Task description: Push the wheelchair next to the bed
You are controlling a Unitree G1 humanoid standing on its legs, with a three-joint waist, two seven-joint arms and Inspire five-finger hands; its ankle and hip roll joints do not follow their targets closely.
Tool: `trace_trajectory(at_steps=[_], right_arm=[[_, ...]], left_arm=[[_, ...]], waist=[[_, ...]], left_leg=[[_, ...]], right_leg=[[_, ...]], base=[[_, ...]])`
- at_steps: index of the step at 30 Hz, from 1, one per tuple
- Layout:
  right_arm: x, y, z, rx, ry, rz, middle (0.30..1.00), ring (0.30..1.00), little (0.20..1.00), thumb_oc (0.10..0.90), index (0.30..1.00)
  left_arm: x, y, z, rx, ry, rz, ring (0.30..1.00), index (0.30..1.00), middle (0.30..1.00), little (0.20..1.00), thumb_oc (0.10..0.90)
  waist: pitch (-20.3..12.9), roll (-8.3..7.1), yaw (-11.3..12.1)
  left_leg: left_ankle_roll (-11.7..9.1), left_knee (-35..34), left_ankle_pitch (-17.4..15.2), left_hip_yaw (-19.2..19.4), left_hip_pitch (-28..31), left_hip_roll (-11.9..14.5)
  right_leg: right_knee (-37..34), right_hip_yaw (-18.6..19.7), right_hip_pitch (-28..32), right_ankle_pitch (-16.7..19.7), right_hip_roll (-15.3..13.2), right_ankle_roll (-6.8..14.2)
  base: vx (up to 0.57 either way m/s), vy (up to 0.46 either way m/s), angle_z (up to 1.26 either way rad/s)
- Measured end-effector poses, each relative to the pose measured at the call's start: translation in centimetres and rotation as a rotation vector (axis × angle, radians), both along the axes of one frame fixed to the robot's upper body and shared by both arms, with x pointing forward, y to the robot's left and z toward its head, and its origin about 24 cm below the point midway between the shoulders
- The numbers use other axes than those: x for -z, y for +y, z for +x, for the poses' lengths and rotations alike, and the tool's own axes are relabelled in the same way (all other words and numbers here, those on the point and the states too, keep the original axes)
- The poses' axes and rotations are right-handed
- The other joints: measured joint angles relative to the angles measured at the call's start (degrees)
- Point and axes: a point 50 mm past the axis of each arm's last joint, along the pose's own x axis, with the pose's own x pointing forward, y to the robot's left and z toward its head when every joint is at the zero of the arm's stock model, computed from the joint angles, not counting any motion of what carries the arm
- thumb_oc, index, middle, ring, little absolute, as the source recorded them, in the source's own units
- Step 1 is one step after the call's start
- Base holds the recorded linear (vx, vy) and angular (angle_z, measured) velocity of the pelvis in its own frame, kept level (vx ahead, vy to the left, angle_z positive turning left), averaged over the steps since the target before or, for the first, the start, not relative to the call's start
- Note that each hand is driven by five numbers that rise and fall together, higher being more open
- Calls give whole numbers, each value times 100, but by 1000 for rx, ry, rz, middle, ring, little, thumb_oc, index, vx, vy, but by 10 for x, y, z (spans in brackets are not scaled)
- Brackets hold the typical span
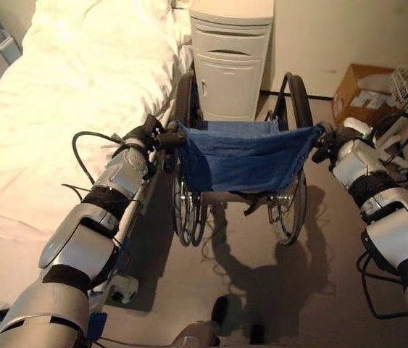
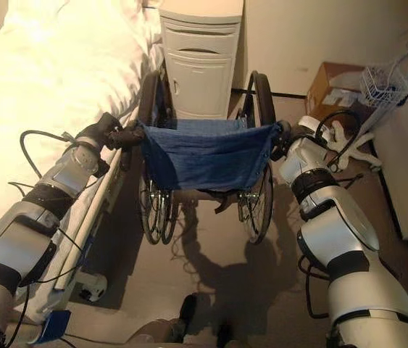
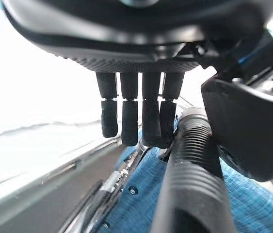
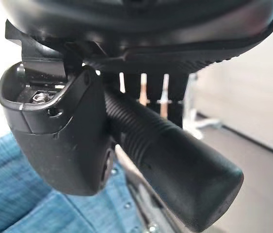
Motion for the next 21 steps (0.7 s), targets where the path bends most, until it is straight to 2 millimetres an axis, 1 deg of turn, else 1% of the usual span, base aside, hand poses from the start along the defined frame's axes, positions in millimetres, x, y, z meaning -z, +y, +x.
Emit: trace_trajectory(at_steps=[1,3,4,5,9,10,11,12,13,14,17,21], right_arm=[[1,1,0,2,3,4,300,300,300,400,300],[1,-2,-1,13,4,28,300,300,300,400,300],[0,-5,-1,21,3,33,300,300,300,400,300],[0,-6,-2,25,1,32,300,300,300,400,300],[-3,-9,-2,38,-14,25,300,300,300,400,300],[-3,-10,-2,40,-21,23,300,300,300,400,300],[-3,-10,-2,41,-23,23,300,300,300,400,300],[-4,-10,-2,41,-24,24,300,300,300,400,300],[-4,-10,-2,42,-24,25,679,679,679,653,679],[-4,-10,-2,43,-25,28,900,900,900,800,900],[-3,-11,-2,46,-24,57,900,900,900,800,900],[-3,-10,-2,43,-26,95,900,900,900,800,900]], left_arm=[[-4,2,-1,3,-13,1,300,300,300,300,400],[-10,3,-2,10,-31,-5,300,300,300,300,400],[-14,0,-1,18,-43,-8,300,300,300,300,400],[-15,-1,-1,22,-47,-8,300,300,300,300,400],[-22,-4,1,36,-48,0,300,300,300,300,400],[-22,-4,1,36,-49,0,300,300,300,300,400],[-23,-4,2,37,-50,0,479,479,479,479,519],[-24,-5,2,37,-52,0,787,787,787,787,725],[-24,-5,2,37,-52,0,900,900,900,900,800],[-24,-4,2,36,-52,-5,900,900,900,900,800],[-23,-2,2,30,-33,-24,900,900,900,900,800],[-22,3,1,16,-2,-107,900,900,900,900,800]], waist=[[44,-100,29],[63,-243,34],[62,-292,16],[63,-309,15],[62,-322,23],[61,-321,24],[61,-321,26],[60,-320,31],[60,-319,33],[60,-319,38],[61,-314,38],[68,-293,31]], left_leg=[[-22,86,-105,461,-23,134],[-44,132,-120,622,-79,187],[-44,136,-118,639,-120,218],[-45,132,-117,651,-130,231],[-31,99,-87,592,-136,260],[-56,80,-103,579,-131,272],[-56,75,-103,578,-130,278],[-57,68,-103,579,-129,287],[-56,65,-103,578,-127,288],[-56,65,-103,578,-125,287],[-68,59,-56,581,-90,287],[-107,49,-66,599,-80,274]], right_leg=[[-1,-117,48,-40,36,-46],[1,-271,64,-94,60,-78],[1,-313,63,-94,83,-78],[1,-312,64,-94,91,-78],[1,-405,63,-93,143,-79],[1,-409,63,-94,154,-80],[1,-410,64,-94,161,-81],[1,-410,64,-95,169,-83],[1,-410,65,-98,171,-87],[1,-411,67,-106,171,-100],[1,-411,82,-108,168,-103],[0,-402,88,-125,146,-130]], base=[[128,-75,13],[111,-60,21],[94,-66,33],[61,-65,26],[27,-51,10],[63,-24,6],[64,-11,4],[56,-8,3],[46,0,2],[38,8,1],[0,0,0],[0,0,0]])
